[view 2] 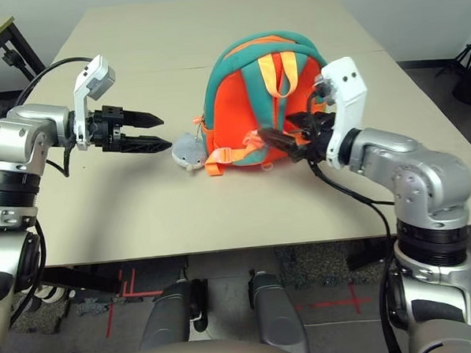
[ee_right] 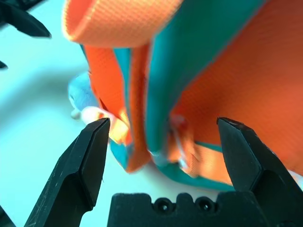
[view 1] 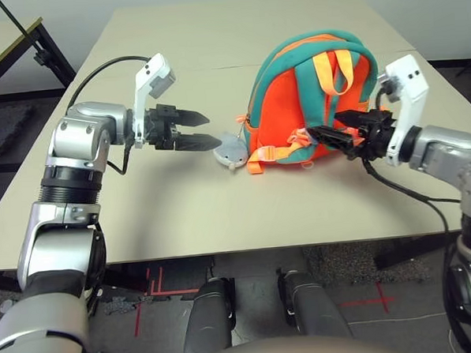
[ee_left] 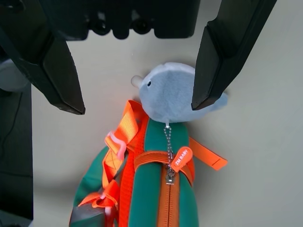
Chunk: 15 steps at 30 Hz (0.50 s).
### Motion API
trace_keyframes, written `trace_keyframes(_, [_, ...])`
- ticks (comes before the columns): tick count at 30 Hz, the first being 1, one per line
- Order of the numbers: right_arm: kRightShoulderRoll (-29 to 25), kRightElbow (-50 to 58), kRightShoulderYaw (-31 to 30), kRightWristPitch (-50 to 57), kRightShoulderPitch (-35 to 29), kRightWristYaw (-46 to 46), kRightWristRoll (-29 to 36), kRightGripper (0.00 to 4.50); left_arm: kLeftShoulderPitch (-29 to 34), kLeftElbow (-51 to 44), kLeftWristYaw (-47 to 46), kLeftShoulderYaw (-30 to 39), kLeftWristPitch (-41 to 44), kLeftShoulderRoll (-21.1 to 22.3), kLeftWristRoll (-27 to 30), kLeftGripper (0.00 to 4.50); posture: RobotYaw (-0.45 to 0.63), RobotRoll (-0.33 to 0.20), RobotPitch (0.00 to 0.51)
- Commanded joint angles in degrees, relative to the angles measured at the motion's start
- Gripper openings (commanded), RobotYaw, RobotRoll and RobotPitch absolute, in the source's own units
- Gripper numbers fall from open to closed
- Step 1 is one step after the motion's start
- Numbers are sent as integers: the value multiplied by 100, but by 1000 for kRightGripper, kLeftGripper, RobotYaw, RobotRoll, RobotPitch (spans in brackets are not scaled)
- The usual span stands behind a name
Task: Put the pencil case into the backpack and zip it.
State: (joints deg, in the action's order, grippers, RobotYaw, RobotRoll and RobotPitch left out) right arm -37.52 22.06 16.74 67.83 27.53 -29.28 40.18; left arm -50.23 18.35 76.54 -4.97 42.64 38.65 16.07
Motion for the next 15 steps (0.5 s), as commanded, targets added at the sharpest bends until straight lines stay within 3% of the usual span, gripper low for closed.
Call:
trace_keyframes(1, [-181,-217,348,-160,-255,36,-78,4466,227,-85,-249,259,40,118,152,4500,-196,0,120])
trace_keyframes(6, [-181,-602,589,-706,-584,277,-425,4466,600,-142,-687,807,-61,95,380,4500,-192,0,124])
trace_keyframes(15, [445,-1895,871,-2572,-890,970,-1278,4466,1732,-360,-2209,2195,-1048,-604,824,4500,-146,0,135])
